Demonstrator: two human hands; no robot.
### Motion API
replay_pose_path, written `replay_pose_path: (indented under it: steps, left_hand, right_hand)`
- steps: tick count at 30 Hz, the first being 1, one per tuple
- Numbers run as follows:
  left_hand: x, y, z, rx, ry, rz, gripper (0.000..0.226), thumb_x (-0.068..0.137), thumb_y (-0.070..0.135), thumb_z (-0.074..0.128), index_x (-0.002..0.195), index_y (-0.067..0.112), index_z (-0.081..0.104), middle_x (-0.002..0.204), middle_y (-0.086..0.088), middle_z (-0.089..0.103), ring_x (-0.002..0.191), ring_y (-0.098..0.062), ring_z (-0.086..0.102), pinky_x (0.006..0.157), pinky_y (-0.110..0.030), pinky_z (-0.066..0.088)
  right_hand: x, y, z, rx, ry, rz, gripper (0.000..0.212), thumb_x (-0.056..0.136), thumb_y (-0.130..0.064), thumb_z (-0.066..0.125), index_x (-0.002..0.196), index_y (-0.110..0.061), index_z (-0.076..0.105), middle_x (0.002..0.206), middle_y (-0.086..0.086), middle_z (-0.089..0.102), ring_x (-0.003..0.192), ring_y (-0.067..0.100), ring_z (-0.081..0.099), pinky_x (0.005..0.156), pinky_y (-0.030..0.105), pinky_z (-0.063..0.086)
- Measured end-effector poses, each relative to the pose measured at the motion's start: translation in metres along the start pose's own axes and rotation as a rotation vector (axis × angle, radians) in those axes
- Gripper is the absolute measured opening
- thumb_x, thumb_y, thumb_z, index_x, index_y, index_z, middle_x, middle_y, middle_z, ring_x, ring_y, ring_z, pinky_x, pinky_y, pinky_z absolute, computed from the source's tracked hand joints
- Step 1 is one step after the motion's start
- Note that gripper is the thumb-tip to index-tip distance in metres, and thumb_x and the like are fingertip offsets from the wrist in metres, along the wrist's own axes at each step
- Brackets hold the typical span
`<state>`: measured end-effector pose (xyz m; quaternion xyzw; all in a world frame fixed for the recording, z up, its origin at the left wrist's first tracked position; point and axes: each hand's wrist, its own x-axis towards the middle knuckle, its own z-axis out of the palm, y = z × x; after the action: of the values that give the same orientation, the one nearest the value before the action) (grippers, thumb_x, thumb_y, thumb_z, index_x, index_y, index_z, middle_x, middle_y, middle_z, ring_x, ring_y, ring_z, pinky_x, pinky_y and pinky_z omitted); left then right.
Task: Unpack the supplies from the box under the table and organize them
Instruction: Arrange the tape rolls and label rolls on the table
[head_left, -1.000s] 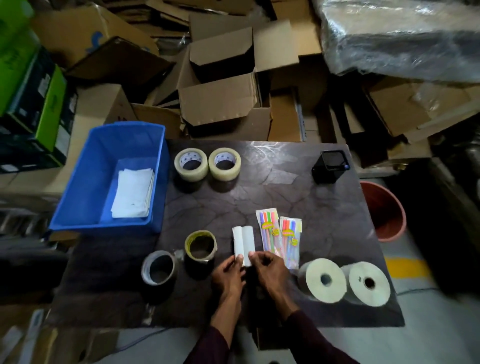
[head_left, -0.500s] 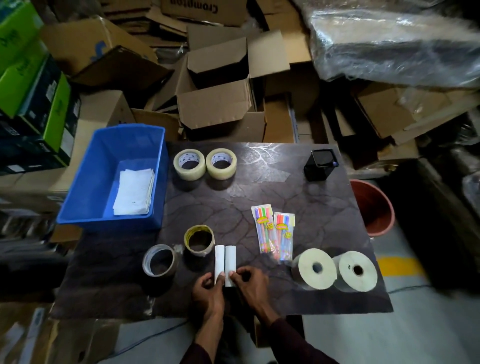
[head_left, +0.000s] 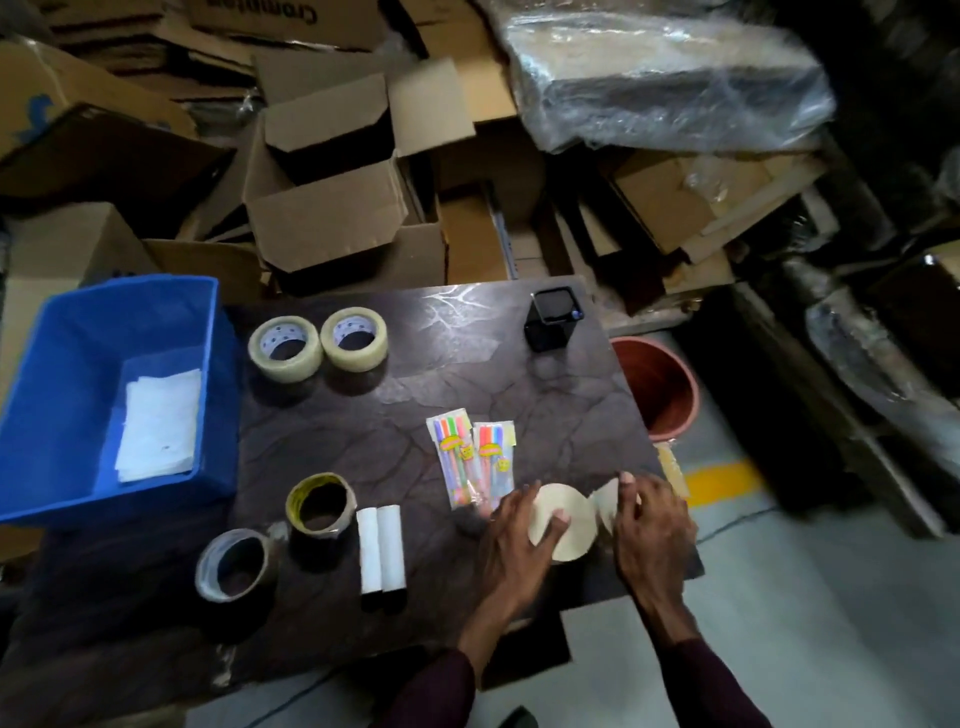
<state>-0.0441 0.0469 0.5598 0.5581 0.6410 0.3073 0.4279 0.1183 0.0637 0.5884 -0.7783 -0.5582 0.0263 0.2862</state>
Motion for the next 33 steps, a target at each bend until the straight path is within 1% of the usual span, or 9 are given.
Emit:
replay_pose_path:
  steps: [3, 6, 8, 14, 18, 20, 23, 27, 33]
  left_hand:
    - [0.006, 0.002, 0.016, 0.209, -0.155, 0.079, 0.106, 0.066, 0.094, 0.024, 0.152, 0.031, 0.025, 0.161, 0.009, 0.019, 0.149, -0.009, 0.015, 0.120, -0.031, 0.018]
    - [0.009, 0.000, 0.020, 0.312, -0.228, 0.113, 0.113, 0.063, 0.086, 0.052, 0.154, 0.038, 0.005, 0.163, 0.011, -0.003, 0.150, -0.011, 0.001, 0.122, -0.035, 0.011]
    - [0.013, -0.005, 0.021, 0.340, -0.252, 0.124, 0.120, 0.060, 0.080, 0.063, 0.154, 0.039, 0.000, 0.163, 0.011, -0.006, 0.150, -0.014, 0.002, 0.122, -0.037, 0.013]
    - [0.021, -0.009, 0.024, 0.269, -0.192, 0.146, 0.117, 0.052, 0.074, 0.073, 0.149, 0.042, 0.015, 0.152, 0.016, 0.022, 0.139, -0.007, 0.030, 0.111, -0.031, 0.036]
    - [0.018, -0.007, 0.024, 0.204, -0.164, 0.142, 0.109, 0.055, 0.067, 0.077, 0.146, 0.045, 0.022, 0.142, 0.018, 0.029, 0.131, -0.001, 0.037, 0.107, -0.027, 0.039]
    - [0.018, -0.008, 0.025, 0.184, -0.150, 0.149, 0.106, 0.055, 0.066, 0.079, 0.145, 0.044, 0.026, 0.140, 0.017, 0.032, 0.129, -0.002, 0.041, 0.106, -0.029, 0.041]
    - [0.017, -0.007, 0.025, 0.182, -0.130, 0.154, 0.103, 0.056, 0.065, 0.079, 0.143, 0.041, 0.031, 0.136, 0.018, 0.034, 0.125, -0.001, 0.045, 0.102, -0.029, 0.044]
    - [0.017, -0.005, 0.024, 0.230, -0.131, 0.180, 0.102, 0.057, 0.069, 0.076, 0.143, 0.039, 0.032, 0.135, 0.019, 0.034, 0.122, -0.001, 0.046, 0.100, -0.028, 0.045]
    - [0.022, -0.004, 0.024, 0.310, -0.157, 0.174, 0.107, 0.051, 0.069, 0.076, 0.142, 0.039, 0.029, 0.132, 0.015, 0.037, 0.119, -0.009, 0.049, 0.094, -0.033, 0.048]
  right_hand:
    - [0.007, 0.042, 0.004, -0.127, -0.080, 0.069, 0.043, 0.094, -0.047, 0.038, 0.121, -0.027, 0.064, 0.133, 0.005, 0.060, 0.120, 0.031, 0.055, 0.098, 0.047, 0.042]
    - [0.007, 0.067, 0.017, -0.129, -0.216, 0.103, 0.055, 0.092, -0.059, 0.035, 0.138, -0.033, 0.052, 0.148, 0.006, 0.047, 0.136, 0.030, 0.042, 0.109, 0.049, 0.036]
    - [0.006, 0.076, 0.024, -0.064, -0.277, 0.100, 0.062, 0.091, -0.064, 0.032, 0.143, -0.033, 0.047, 0.153, 0.006, 0.042, 0.140, 0.029, 0.036, 0.113, 0.047, 0.034]
    - [0.003, 0.085, 0.032, 0.131, -0.304, 0.126, 0.059, 0.095, -0.063, 0.035, 0.146, -0.033, 0.041, 0.153, 0.001, 0.041, 0.143, 0.021, 0.032, 0.117, 0.044, 0.030]
    - [-0.002, 0.081, 0.026, 0.202, -0.338, 0.118, 0.062, 0.099, -0.052, 0.045, 0.152, -0.022, 0.035, 0.158, 0.002, 0.034, 0.147, 0.019, 0.025, 0.120, 0.033, 0.018]
    - [-0.006, 0.079, 0.021, 0.260, -0.373, 0.130, 0.071, 0.095, -0.056, 0.047, 0.154, -0.020, 0.031, 0.161, 0.000, 0.028, 0.149, 0.016, 0.020, 0.120, 0.030, 0.014]
    - [-0.009, 0.081, 0.019, 0.308, -0.400, 0.119, 0.080, 0.089, -0.057, 0.049, 0.156, -0.022, 0.023, 0.163, -0.002, 0.021, 0.151, 0.013, 0.014, 0.124, 0.040, 0.017]
    - [-0.011, 0.086, 0.016, 0.306, -0.438, 0.073, 0.089, 0.087, -0.055, 0.060, 0.158, -0.026, 0.015, 0.165, -0.004, 0.013, 0.152, 0.011, 0.008, 0.124, 0.039, 0.014]
    - [-0.013, 0.085, 0.018, 0.373, -0.415, 0.118, 0.108, 0.070, -0.059, 0.080, 0.154, -0.035, 0.017, 0.157, -0.011, 0.023, 0.145, 0.010, 0.025, 0.118, 0.040, 0.031]
